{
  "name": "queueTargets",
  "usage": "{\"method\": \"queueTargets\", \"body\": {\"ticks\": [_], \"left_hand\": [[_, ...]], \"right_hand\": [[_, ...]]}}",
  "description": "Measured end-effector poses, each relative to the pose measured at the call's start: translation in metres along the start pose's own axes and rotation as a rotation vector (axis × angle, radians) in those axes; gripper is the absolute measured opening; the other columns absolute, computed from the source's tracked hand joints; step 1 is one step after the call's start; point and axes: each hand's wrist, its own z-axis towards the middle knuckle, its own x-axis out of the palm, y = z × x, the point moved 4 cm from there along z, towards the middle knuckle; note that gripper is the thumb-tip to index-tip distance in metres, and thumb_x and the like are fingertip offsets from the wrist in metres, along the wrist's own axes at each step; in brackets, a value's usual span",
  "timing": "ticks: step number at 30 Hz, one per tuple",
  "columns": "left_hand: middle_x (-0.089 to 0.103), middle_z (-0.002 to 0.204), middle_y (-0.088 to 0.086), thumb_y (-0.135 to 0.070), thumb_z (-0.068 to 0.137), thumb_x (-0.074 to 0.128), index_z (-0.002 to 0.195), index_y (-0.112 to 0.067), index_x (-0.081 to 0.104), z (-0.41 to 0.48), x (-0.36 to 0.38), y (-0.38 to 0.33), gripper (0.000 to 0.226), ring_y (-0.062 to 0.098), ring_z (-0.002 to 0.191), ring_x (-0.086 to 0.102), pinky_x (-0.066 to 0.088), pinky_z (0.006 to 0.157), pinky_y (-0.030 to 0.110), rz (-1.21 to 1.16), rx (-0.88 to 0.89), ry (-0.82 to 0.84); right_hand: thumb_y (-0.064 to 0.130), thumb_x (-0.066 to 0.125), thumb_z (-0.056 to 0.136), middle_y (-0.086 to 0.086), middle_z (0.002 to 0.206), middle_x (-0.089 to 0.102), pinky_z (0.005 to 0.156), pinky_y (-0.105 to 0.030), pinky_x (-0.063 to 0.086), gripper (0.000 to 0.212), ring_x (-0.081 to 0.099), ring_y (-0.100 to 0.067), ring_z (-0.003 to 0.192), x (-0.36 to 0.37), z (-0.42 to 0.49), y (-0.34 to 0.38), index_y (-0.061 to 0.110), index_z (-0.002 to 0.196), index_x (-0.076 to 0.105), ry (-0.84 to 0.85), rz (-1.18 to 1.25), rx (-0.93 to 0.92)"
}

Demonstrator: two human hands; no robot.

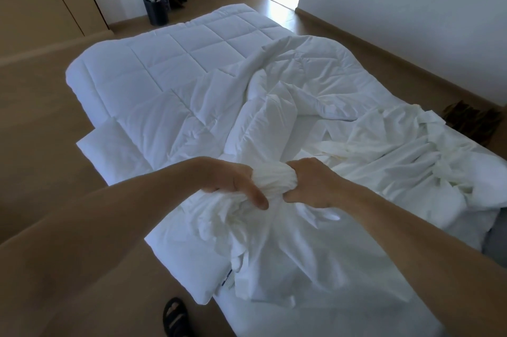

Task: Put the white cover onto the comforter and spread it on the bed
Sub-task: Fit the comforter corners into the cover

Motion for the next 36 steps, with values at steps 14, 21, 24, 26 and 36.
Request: {"method": "queueTargets", "body": {"ticks": [14, 21, 24, 26, 36], "left_hand": [[0.061, 0.121, 0.000, -0.037, 0.072, 0.081, 0.143, -0.026, 0.033, 0.022, 0.025, -0.001, 0.086, 0.023, 0.105, 0.062, 0.048, 0.084, 0.031, 0.573, 0.282, -0.825], [0.062, 0.083, -0.001, -0.016, 0.073, 0.069, 0.092, -0.014, 0.061, 0.016, -0.002, -0.018, 0.021, 0.017, 0.079, 0.062, 0.050, 0.068, 0.030, 0.249, 0.310, -0.624], [0.062, 0.080, 0.001, -0.002, 0.078, 0.063, 0.088, -0.015, 0.063, 0.011, -0.014, -0.024, 0.016, 0.017, 0.076, 0.061, 0.048, 0.064, 0.026, 0.118, 0.252, -0.557], [0.063, 0.080, 0.001, -0.001, 0.079, 0.062, 0.089, -0.016, 0.063, 0.008, -0.017, -0.025, 0.018, 0.016, 0.075, 0.061, 0.048, 0.063, 0.026, 0.131, 0.212, -0.498], [0.059, 0.092, -0.002, -0.007, 0.081, 0.067, 0.113, -0.013, 0.058, 0.000, -0.004, -0.033, 0.034, 0.017, 0.085, 0.056, 0.043, 0.066, 0.022, 0.779, 0.149, -0.341]], "right_hand": [[0.009, 0.074, 0.064, -0.020, 0.098, 0.074, 0.081, -0.047, 0.059, 0.041, 0.072, -0.036, 0.087, 0.000, 0.011, -0.021, 0.006, 0.105, 0.070, 0.237, 0.612, 0.333], [0.036, 0.088, 0.062, 0.010, 0.109, 0.062, 0.074, -0.024, 0.046, 0.075, 0.060, -0.011, 0.095, -0.015, 0.008, -0.010, 0.032, 0.127, 0.051, 0.046, 0.047, 0.037], [0.051, 0.085, 0.060, 0.011, 0.132, 0.054, 0.092, -0.032, 0.044, 0.106, 0.056, -0.015, 0.113, -0.007, 0.001, 0.002, 0.043, 0.147, 0.024, -0.099, -0.103, -0.069], [0.048, 0.083, 0.068, 0.007, 0.135, 0.055, 0.091, -0.034, 0.045, 0.102, 0.059, -0.021, 0.116, 0.001, 0.000, 0.006, 0.037, 0.150, 0.023, -0.152, -0.211, -0.075], [0.011, 0.073, 0.072, 0.000, 0.086, 0.061, 0.066, -0.028, 0.045, 0.025, 0.059, -0.021, 0.079, 0.000, 0.004, -0.007, 0.017, 0.093, 0.059, 0.089, 0.090, 0.025]]}}
